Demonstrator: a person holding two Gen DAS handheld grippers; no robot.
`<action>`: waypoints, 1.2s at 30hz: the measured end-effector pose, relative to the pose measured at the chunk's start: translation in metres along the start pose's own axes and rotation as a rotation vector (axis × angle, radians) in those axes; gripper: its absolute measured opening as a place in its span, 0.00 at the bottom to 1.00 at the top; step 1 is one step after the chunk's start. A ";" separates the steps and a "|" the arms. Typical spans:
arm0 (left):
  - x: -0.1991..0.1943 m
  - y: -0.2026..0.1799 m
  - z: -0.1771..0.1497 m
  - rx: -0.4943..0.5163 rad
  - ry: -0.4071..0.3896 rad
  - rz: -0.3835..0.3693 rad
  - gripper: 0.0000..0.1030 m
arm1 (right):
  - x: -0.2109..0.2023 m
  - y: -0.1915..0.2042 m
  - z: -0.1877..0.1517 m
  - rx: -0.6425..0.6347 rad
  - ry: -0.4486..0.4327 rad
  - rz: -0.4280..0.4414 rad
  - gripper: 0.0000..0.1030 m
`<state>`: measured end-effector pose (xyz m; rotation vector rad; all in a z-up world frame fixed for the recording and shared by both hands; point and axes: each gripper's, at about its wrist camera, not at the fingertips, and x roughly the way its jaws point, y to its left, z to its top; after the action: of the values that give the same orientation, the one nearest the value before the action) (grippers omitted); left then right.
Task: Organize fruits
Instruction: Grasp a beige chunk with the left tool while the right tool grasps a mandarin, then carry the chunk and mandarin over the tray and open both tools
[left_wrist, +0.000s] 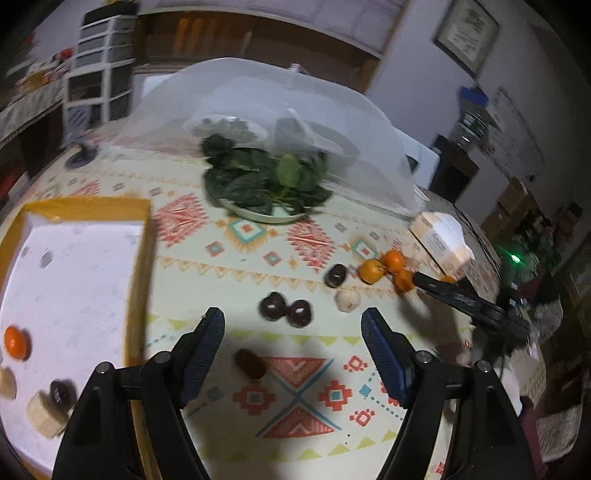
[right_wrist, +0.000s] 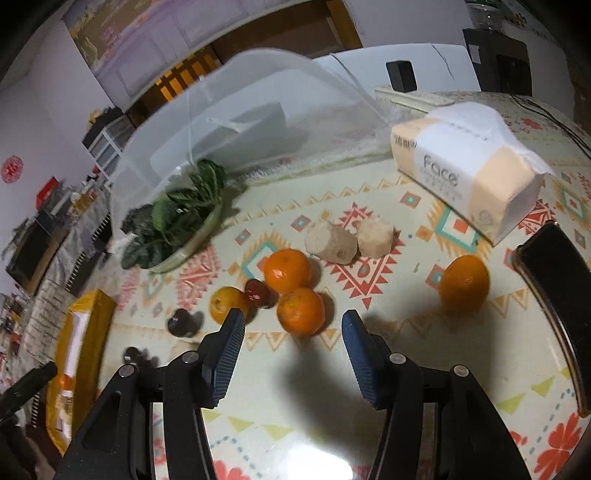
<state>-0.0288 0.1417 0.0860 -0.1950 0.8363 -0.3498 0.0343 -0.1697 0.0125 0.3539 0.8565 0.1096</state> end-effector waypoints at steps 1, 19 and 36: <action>0.004 -0.008 0.000 0.034 -0.004 -0.010 0.74 | 0.004 0.001 0.001 -0.013 0.006 -0.018 0.57; 0.127 -0.090 -0.009 0.268 0.130 0.033 0.63 | -0.001 -0.010 0.006 0.006 -0.029 0.016 0.34; 0.118 -0.090 -0.009 0.216 0.076 0.066 0.27 | -0.023 -0.031 0.009 0.115 -0.061 0.150 0.34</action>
<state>0.0173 0.0131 0.0260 0.0468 0.8710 -0.3841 0.0241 -0.2063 0.0239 0.5271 0.7775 0.1877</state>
